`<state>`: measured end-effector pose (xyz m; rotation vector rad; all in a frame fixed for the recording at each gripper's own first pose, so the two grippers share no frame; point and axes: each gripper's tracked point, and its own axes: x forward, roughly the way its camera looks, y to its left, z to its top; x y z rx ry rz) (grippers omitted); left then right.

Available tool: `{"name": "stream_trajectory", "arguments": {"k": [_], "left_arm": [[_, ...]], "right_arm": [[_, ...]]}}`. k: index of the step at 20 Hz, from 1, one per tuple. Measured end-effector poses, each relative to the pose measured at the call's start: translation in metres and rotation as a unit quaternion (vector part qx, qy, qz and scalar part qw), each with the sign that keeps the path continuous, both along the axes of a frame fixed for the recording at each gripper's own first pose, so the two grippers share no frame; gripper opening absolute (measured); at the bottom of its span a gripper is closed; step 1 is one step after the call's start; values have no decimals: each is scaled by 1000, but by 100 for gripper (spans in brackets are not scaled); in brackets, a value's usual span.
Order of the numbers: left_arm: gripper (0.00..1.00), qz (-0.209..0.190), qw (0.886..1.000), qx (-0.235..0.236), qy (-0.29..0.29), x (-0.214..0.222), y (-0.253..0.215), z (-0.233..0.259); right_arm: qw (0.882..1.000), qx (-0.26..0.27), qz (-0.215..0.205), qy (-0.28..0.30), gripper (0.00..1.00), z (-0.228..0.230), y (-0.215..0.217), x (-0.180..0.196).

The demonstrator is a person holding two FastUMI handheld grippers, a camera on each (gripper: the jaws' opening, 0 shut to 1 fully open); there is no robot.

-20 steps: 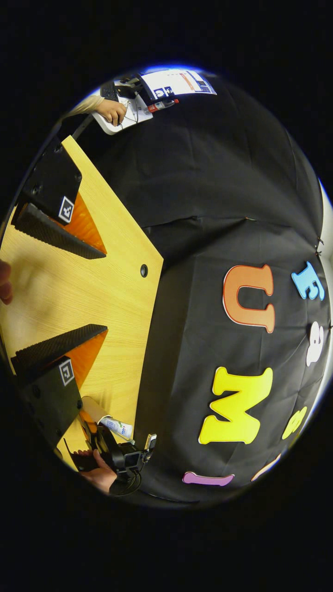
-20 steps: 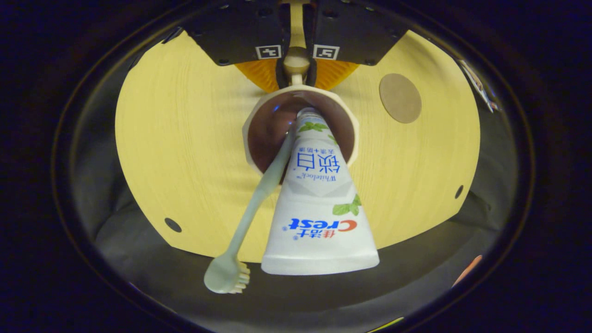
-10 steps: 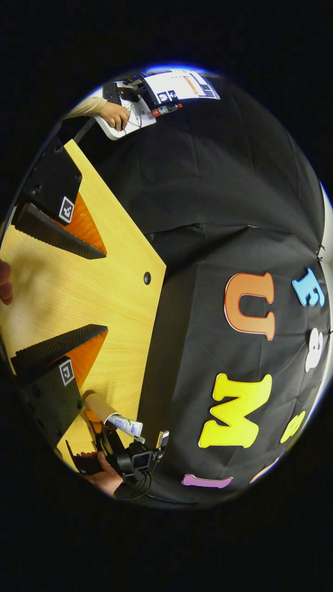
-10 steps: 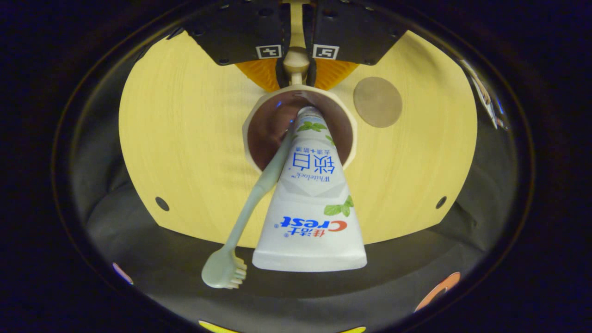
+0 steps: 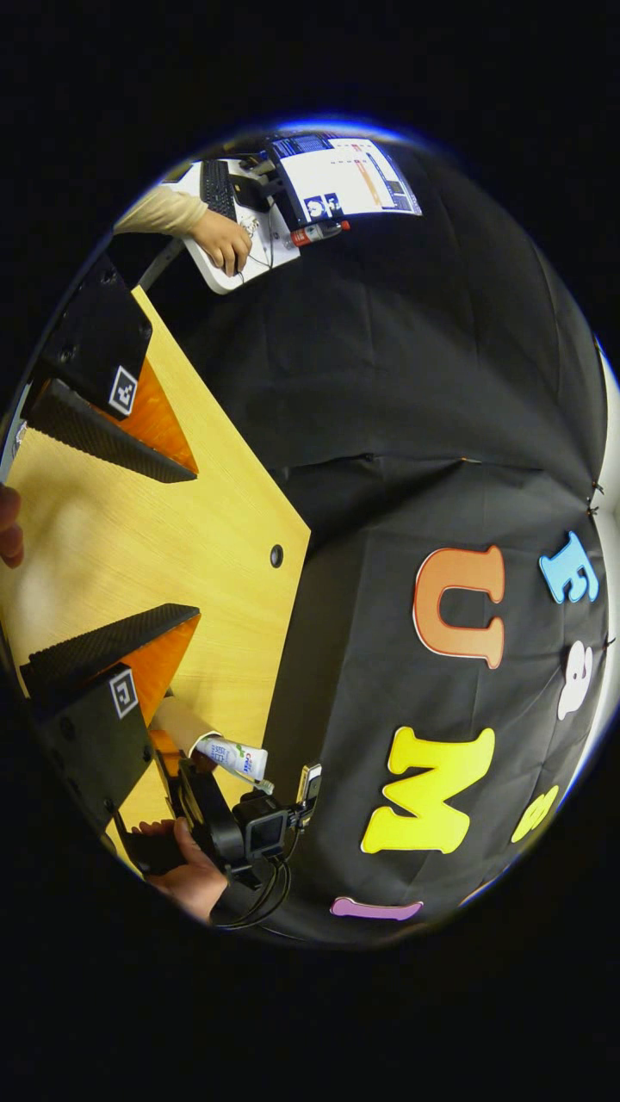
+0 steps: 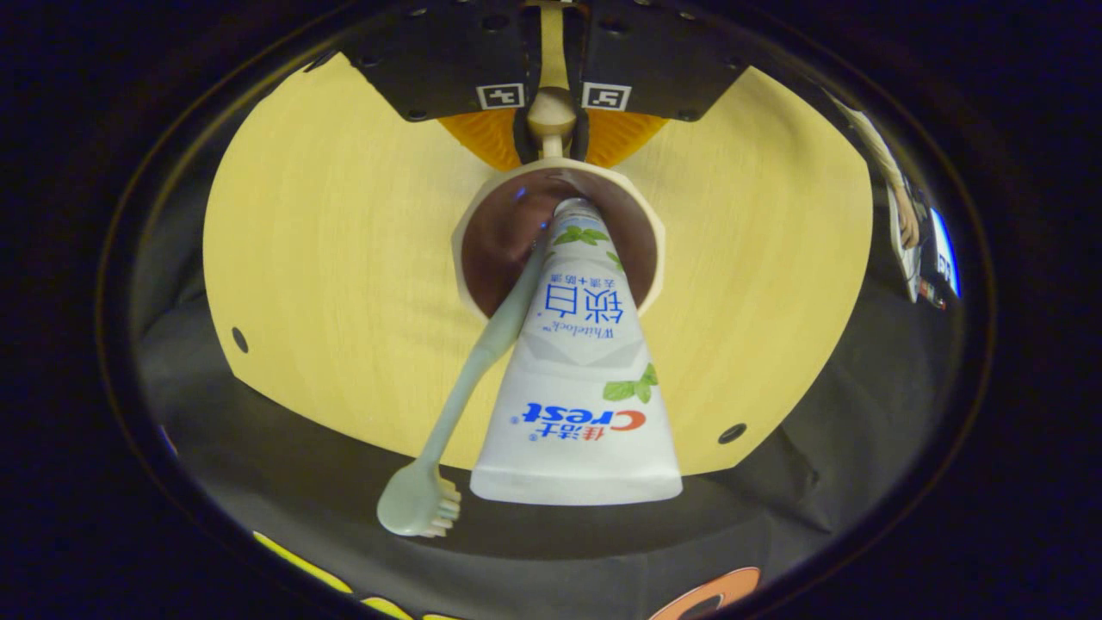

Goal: Put the toothbrush and toothpaste on the desktop into the cup, then pick up the cup and place it on the coaster on the desktop.

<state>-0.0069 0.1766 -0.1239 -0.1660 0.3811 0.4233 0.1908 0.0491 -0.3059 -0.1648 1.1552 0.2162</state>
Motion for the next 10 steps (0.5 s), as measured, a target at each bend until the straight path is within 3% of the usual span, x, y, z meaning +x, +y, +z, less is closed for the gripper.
{"name": "stream_trajectory", "arguments": {"k": [1, 2, 7, 10], "left_arm": [[99, 3, 1000, 1, 3, -3, 5, -2], [90, 6, 1000, 2, 5, -7, 9, -4], [90, 12, 1000, 0, 13, -16, 22, -11], [91, 7, 1000, -3, 13, -15, 22, -11]], "right_arm": [[1000, -4, 2, 0, 10, 1, -1, -1], [1000, -8, 2, -1, 10, 3, -2, 1], [999, -30, -26, 23, 10, 11, -2, -9], [999, -20, -46, 15, 23, 31, 1, -4]]}}
